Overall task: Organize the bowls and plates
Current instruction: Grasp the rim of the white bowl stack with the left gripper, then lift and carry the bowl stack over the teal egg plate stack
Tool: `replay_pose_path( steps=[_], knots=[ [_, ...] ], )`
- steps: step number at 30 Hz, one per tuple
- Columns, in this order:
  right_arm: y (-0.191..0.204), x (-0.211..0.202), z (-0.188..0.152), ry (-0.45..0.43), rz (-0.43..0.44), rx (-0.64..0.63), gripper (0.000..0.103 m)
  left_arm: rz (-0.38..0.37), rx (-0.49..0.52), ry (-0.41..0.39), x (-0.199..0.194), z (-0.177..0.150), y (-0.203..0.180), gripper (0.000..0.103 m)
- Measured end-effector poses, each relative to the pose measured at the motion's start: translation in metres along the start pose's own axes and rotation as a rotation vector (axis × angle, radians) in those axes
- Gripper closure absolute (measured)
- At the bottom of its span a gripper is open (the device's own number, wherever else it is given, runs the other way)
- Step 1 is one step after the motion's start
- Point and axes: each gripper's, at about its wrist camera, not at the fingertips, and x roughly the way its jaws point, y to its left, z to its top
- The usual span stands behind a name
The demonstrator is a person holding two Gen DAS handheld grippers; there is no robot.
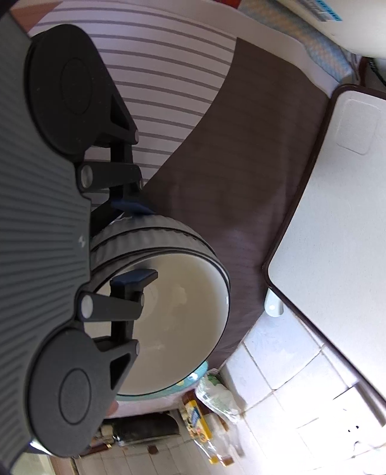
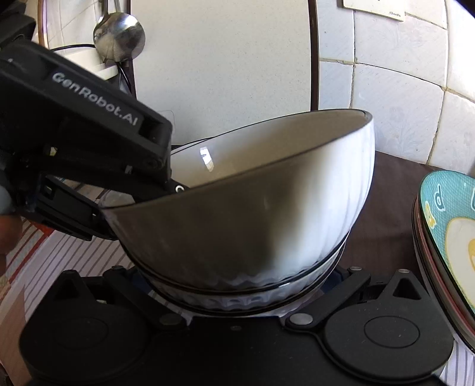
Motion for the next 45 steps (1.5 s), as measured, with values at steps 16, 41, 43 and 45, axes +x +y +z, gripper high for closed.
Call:
replay_pose_path(
  steps=[16, 41, 43, 45],
  knots=[
    [-0.009, -0.031, -0.019, -0.051, 0.056, 0.052, 0.000, 0.051, 0.062, 0.008, -0.036, -0.019, -0.023, 0.066],
    [-0.066, -0.165, -0.008, -0.148, -0.001, 0.042, 0.000, -0.010, 0.209, 0.000, -0.090, -0.041, -0.162, 0.066],
    [-0.079, -0.168, -0.008, -0.147, -0.013, 0.048, 0.000, -0.021, 0.217, 0.007, -0.081, -0.040, -0.175, 0.066],
    [-0.092, -0.174, -0.006, -0.148, -0.029, 0.050, 0.000, -0.036, 0.224, 0.017, -0.071, -0.038, -0.187, 0.066]
  ],
)
